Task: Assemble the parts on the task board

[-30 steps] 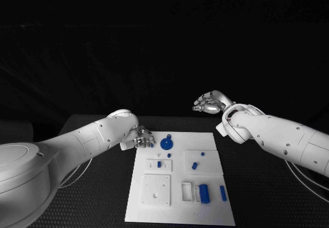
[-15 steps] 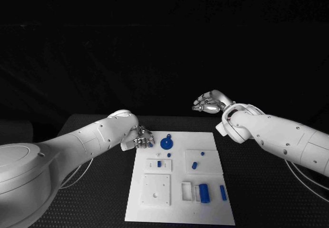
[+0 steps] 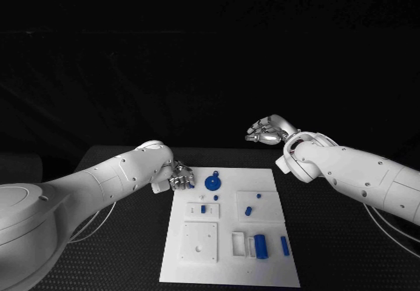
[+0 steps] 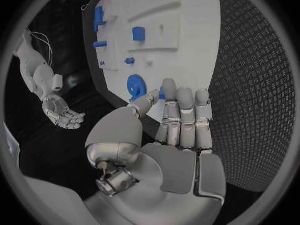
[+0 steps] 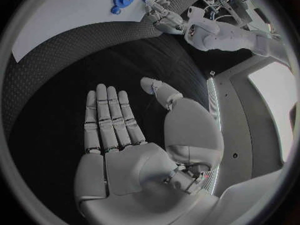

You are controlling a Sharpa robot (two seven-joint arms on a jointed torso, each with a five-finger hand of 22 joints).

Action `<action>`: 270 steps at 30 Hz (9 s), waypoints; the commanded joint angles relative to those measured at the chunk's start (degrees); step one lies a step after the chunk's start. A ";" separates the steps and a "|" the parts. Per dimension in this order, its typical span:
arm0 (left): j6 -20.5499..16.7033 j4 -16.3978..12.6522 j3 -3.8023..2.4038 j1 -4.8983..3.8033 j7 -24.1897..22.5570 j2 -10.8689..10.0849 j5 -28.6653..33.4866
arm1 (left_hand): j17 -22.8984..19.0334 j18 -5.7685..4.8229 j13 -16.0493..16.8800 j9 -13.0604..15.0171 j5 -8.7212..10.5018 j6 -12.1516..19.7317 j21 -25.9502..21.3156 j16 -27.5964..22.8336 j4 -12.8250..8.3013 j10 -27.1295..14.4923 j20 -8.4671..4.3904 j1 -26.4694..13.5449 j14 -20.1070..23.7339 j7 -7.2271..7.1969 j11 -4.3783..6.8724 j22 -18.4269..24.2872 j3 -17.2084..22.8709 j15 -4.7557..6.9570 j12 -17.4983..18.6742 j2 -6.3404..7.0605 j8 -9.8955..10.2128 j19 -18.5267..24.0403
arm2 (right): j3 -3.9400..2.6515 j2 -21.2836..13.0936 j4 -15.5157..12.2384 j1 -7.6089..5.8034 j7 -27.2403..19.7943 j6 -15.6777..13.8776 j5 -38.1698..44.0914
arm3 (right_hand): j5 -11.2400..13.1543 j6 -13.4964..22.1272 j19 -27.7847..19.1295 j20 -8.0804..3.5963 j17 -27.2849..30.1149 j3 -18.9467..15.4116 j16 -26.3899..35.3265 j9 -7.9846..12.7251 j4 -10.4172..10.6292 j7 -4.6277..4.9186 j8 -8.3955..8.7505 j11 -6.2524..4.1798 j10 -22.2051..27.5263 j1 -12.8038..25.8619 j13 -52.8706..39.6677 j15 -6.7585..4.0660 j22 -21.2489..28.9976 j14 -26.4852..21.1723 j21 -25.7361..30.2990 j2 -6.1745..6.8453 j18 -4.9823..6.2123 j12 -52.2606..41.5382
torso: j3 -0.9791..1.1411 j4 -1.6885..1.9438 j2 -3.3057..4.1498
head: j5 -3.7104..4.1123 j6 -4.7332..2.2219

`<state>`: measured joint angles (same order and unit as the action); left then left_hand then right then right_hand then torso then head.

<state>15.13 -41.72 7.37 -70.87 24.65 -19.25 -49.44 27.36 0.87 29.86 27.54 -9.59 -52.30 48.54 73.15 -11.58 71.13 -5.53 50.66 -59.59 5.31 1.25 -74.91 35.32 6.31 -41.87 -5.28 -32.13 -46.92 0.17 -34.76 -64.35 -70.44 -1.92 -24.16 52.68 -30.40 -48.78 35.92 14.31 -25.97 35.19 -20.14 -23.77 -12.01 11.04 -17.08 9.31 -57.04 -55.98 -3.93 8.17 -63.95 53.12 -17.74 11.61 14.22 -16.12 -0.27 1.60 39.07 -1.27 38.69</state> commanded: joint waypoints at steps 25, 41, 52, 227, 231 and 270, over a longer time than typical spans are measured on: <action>-16.22 -31.12 1.78 -1.15 0.77 -14.39 -10.91 | 3.33 0.00 3.59 1.16 -17.45 -11.96 4.67 5.27 -5.07 10.49 -8.19 -6.74 -7.37 -4.18 3.38 -1.37 0.36 2.46 -0.95 -0.54 -0.82 -4.86 | -0.01 -1.22 -0.81 0.02 -0.12 0.97 0.09 | -0.35 0.33 -0.44 0.11 0.07 0.01 0.28 0.10 0.37 0.03 -0.29 0.10 -0.17 -0.50 0.02 0.09 -0.17 -0.43 0.22 -0.08 0.24 0.46 | 0.23 0.33 -0.33 | -0.17 0.52; -19.55 -37.09 5.93 -0.52 1.07 -18.19 -16.94 | 4.19 0.38 5.98 2.21 -20.11 -12.82 6.95 7.44 -5.13 10.61 -8.91 -7.32 -8.17 -4.86 4.15 -1.35 0.58 3.58 -3.53 -0.43 -2.11 -5.72 | -0.01 -1.31 -1.00 0.03 -0.14 0.99 0.09 | -0.43 0.33 -0.46 0.12 0.07 0.04 0.29 0.13 0.40 0.03 -0.31 0.10 -0.18 -0.52 0.02 0.09 -0.23 -0.44 0.25 -0.09 0.24 0.50 | 0.18 0.40 -0.40 | -0.73 1.15; -19.86 -36.65 6.03 1.51 0.76 -18.04 -17.90 | 4.24 0.44 6.20 2.29 -20.13 -12.81 7.24 7.64 -5.13 10.59 -9.02 -7.31 -8.25 -4.90 4.20 -1.35 0.64 3.71 -3.80 -0.43 -2.19 -5.86 | -0.01 -1.39 -1.09 0.06 0.05 1.08 0.09 | -0.58 0.32 -0.47 0.13 0.07 0.05 0.30 0.16 0.49 0.03 -0.34 0.10 -0.19 -0.45 0.02 0.11 -0.29 -0.45 0.27 -0.16 0.24 0.54 | 0.16 0.29 -0.31 | -0.64 1.18; -19.74 -34.29 4.75 3.66 1.17 -17.49 -19.14 | 2.49 1.09 6.18 3.25 6.78 -11.39 7.40 8.30 16.66 10.19 -9.92 -11.58 -7.88 -4.69 3.93 -0.86 2.26 4.45 -4.44 21.03 -2.27 -6.62 | 0.01 -1.97 -1.28 0.19 0.18 1.19 0.13 | -1.45 0.53 -0.89 0.19 0.15 0.15 0.55 0.47 0.49 0.07 -0.51 0.16 -0.13 -0.61 0.01 0.24 -0.84 -0.83 0.70 0.01 0.19 1.04 | 0.21 0.29 -0.33 | -0.28 1.09; -20.50 -34.36 4.39 3.66 0.84 -17.55 -18.30 | 2.47 1.14 6.25 3.45 6.76 -10.85 7.41 8.34 16.95 10.01 -9.86 -11.78 -7.60 -4.56 3.80 -0.95 -1.05 4.34 -4.36 20.63 -2.23 -6.07 | 0.01 -1.97 -1.29 0.23 0.18 1.19 0.13 | -1.46 0.54 -0.90 0.19 0.15 0.15 0.56 0.48 0.49 0.08 -0.51 0.17 -0.13 -0.61 0.01 0.25 -0.85 -0.84 0.71 0.02 0.19 1.05 | 0.22 0.25 -0.31 | -0.36 1.07; -17.66 -35.83 1.92 3.72 -1.81 -19.83 -11.69 | 1.09 0.53 5.14 2.14 6.08 -6.96 5.49 5.80 10.18 6.99 -9.09 -3.09 -4.99 -3.09 2.72 -0.55 -6.74 3.45 -1.57 14.05 1.41 -3.85 | 0.01 -2.36 -1.59 0.29 0.21 1.33 0.13 | -1.51 0.56 -0.90 0.20 0.15 0.19 0.56 0.53 0.48 0.09 -0.54 0.17 -0.15 -0.67 0.00 0.26 -0.94 -0.85 0.76 -0.04 0.20 1.10 | 0.19 0.29 -0.30 | -0.43 0.94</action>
<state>-4.73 -77.30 9.29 -67.17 23.58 -39.19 -61.86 28.53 1.77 35.08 29.70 -3.27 -59.46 54.35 79.20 -1.41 78.60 -6.87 47.58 -64.88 2.20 3.99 -74.92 28.79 9.79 -43.69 8.36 -30.85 -51.28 0.20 -37.13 -65.83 -70.18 -1.44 -23.44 52.66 -31.73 -48.57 35.31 14.51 -25.90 35.35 -19.93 -23.32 -11.85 11.24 -17.28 9.31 -57.04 -55.98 -3.93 8.47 -64.84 52.81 -17.29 11.61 14.22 -15.24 -0.05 1.89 38.73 -1.69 39.59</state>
